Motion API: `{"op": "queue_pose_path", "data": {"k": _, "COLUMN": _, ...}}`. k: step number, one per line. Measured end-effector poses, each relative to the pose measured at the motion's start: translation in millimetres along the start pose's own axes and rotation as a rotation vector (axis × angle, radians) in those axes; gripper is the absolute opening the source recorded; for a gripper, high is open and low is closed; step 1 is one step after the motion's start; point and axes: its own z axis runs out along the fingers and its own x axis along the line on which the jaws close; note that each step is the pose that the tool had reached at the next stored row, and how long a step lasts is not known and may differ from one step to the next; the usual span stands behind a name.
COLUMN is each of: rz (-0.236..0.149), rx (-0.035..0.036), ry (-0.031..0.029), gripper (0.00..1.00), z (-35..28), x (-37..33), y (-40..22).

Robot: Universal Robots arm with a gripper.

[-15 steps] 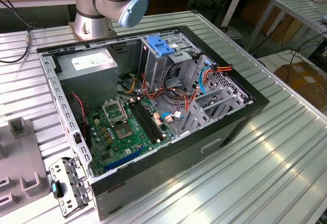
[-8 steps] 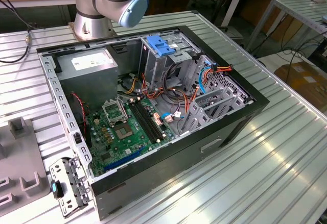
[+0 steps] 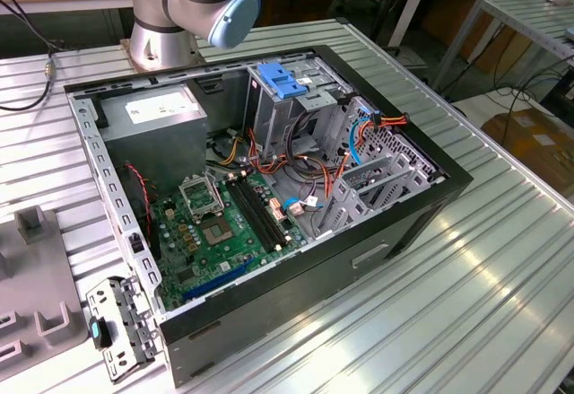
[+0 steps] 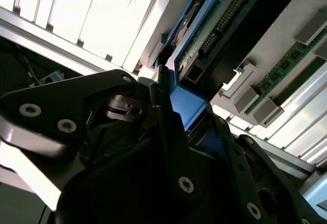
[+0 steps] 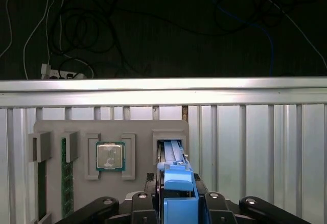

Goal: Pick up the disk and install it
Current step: 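Pick up the disk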

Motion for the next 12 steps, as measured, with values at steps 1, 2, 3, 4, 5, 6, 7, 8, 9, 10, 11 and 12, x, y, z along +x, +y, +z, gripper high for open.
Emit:
{"op": "queue_pose_path", "data": {"k": 1, "rz": 0.0, "rx": 0.0, "ry": 0.0, "gripper": 0.37, "z": 0.0, "x": 0.0, "y": 0.0}}
{"op": "queue_pose_path", "data": {"k": 2, "rz": 0.0, "rx": 0.0, "ry": 0.0, "gripper": 0.37, "z": 0.0, "x": 0.0, "y": 0.0}}
{"op": "queue_pose_path", "data": {"k": 3, "rz": 0.0, "rx": 0.0001, "ry": 0.0, "gripper": 0.37, "z": 0.0, "x": 0.0, "y": 0.0}}
{"op": "queue_pose_path", "data": {"k": 4, "rz": 0.0, "rx": 0.0003, "ry": -0.0002, "gripper": 0.37, "z": 0.0, "x": 0.0, "y": 0.0}}
{"op": "queue_pose_path", "data": {"k": 5, "rz": 0.0, "rx": 0.0004, "ry": -0.0002, "gripper": 0.37, "z": 0.0, "x": 0.0, "y": 0.0}}
{"op": "queue_pose_path", "data": {"k": 6, "rz": 0.0, "rx": 0.0003, "ry": -0.0002, "gripper": 0.37, "z": -0.1, "x": 0.0, "y": 0.0}}
{"op": "queue_pose_path", "data": {"k": 7, "rz": 0.0, "rx": 0.0001, "ry": -0.0001, "gripper": 0.37, "z": -0.5, "x": 0.0, "y": 0.0}}
{"op": "queue_pose_path", "data": {"k": 8, "rz": 0.0, "rx": 0.0002, "ry": -0.0001, "gripper": 0.37, "z": -0.9, "x": 0.0, "y": 0.0}}
{"op": "queue_pose_path", "data": {"k": 9, "rz": 0.0, "rx": 0.0, "ry": 0.0, "gripper": 0.37, "z": -1.6, "x": 0.0, "y": 0.0}}
{"op": "queue_pose_path", "data": {"k": 10, "rz": 0.0, "rx": 0.0, "ry": 0.0, "gripper": 0.37, "z": -2.5, "x": 0.0, "y": 0.0}}
{"op": "queue_pose_path", "data": {"k": 11, "rz": 0.0, "rx": -0.0001, "ry": 0.0, "gripper": 0.37, "z": -3.9, "x": 0.0, "y": 0.0}}
{"op": "queue_pose_path", "data": {"k": 12, "rz": 0.0, "rx": 0.0001, "ry": 0.0, "gripper": 0.37, "z": -5.2, "x": 0.0, "y": 0.0}}
